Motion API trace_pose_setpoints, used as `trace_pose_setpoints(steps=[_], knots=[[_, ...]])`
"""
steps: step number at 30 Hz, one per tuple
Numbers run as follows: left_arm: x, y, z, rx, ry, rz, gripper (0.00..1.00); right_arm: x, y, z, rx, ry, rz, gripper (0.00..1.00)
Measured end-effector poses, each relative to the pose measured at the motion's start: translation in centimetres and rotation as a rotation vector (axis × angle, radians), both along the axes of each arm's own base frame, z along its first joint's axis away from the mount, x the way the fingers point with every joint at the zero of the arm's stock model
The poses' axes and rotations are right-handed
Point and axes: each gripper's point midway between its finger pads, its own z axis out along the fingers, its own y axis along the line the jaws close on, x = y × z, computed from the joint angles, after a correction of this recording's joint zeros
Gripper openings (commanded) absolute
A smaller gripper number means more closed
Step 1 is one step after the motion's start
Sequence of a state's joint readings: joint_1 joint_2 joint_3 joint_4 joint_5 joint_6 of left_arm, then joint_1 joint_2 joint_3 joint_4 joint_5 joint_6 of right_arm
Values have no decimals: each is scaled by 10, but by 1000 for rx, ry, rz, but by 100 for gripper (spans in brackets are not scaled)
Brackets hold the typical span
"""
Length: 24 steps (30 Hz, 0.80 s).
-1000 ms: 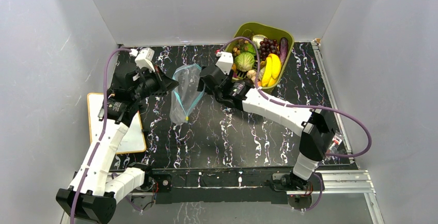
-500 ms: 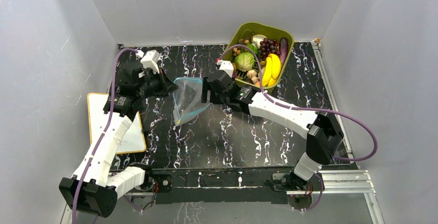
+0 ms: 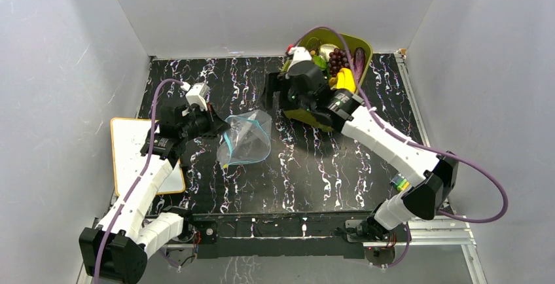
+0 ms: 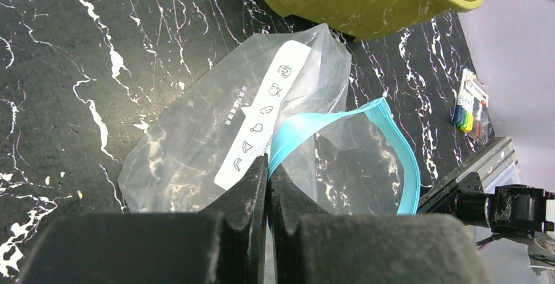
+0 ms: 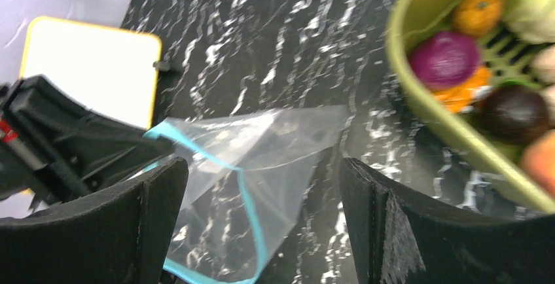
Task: Place the food in the zip-top bag and seal the zipper
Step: Pick up the fake fruit from the bin.
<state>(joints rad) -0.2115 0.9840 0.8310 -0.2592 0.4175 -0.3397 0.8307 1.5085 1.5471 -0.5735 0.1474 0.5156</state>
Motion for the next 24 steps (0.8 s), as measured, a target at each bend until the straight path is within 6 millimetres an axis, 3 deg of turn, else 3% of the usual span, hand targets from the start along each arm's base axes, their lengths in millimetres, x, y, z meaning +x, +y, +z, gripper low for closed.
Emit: trace_pose_setpoints(steps=[6,14,20,22,24], knots=[[0,-4,6,-21,-38,-24,0,42,-70,11,-105,-61,-206,82],[-5,-5,21,-25,-101,-43,0,82,-155,11,-339,-126,-500,81],[-7,-6,22,-19,-113,-55,0,111,-206,-22,-541,-83,-625,88],[-7,-6,22,-18,-115,-60,0,122,-220,-33,-587,-57,-649,96],[-8,-7,23,-18,-115,-65,0,133,-231,-43,-617,-34,-667,98]])
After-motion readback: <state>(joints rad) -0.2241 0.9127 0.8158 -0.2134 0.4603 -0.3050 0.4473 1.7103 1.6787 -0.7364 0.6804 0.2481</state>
